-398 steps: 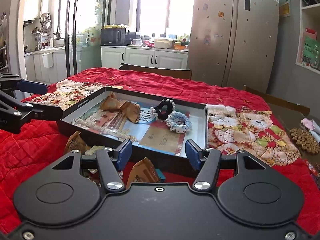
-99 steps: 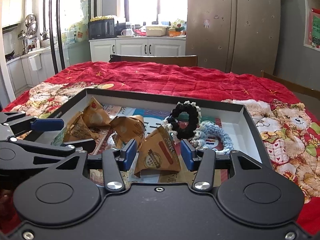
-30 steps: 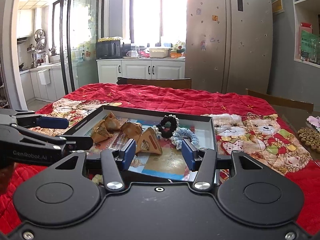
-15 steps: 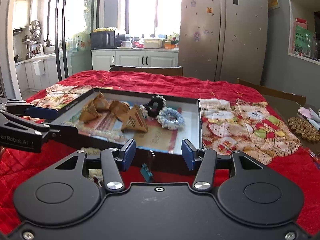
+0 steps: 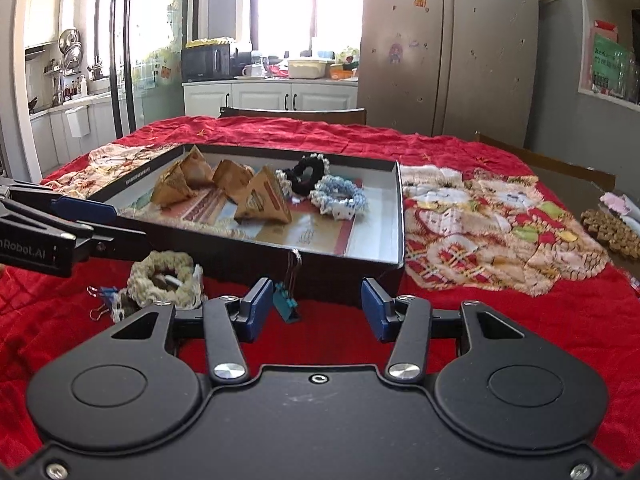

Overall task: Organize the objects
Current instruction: 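Grasp the cream scrunchie with the left tool while the right tool grasps a blue binder clip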

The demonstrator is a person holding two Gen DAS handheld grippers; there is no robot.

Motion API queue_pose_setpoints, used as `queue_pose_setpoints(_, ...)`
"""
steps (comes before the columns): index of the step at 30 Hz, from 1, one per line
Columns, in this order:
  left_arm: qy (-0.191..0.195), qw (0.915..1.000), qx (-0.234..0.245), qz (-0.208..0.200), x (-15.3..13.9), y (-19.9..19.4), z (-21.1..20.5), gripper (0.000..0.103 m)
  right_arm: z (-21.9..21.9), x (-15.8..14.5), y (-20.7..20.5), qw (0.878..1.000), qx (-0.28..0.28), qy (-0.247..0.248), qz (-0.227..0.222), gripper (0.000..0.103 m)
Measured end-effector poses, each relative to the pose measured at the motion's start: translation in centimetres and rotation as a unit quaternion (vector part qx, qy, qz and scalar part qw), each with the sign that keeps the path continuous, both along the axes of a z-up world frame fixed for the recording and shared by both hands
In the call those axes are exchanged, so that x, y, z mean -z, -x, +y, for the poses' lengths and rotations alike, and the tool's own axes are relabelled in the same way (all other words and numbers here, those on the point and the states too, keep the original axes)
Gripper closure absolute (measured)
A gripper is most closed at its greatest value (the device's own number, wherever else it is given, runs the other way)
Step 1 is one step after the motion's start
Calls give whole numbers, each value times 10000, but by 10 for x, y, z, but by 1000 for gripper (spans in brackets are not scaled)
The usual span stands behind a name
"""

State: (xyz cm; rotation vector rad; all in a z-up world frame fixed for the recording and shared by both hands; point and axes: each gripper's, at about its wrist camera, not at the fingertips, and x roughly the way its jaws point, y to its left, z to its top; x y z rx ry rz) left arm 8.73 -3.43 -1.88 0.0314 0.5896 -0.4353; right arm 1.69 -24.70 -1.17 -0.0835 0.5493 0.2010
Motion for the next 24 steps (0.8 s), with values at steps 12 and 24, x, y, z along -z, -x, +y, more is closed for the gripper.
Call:
queue_pose_setpoints(12,-12,9995,52,298,15,-9,-4,36,3,12,-6,9998,-145,-101,81,59)
queue_pose_setpoints(24,118,9986,22,518,23,-18,-2,57,8,18,-23,9988,-260,-311,286,77)
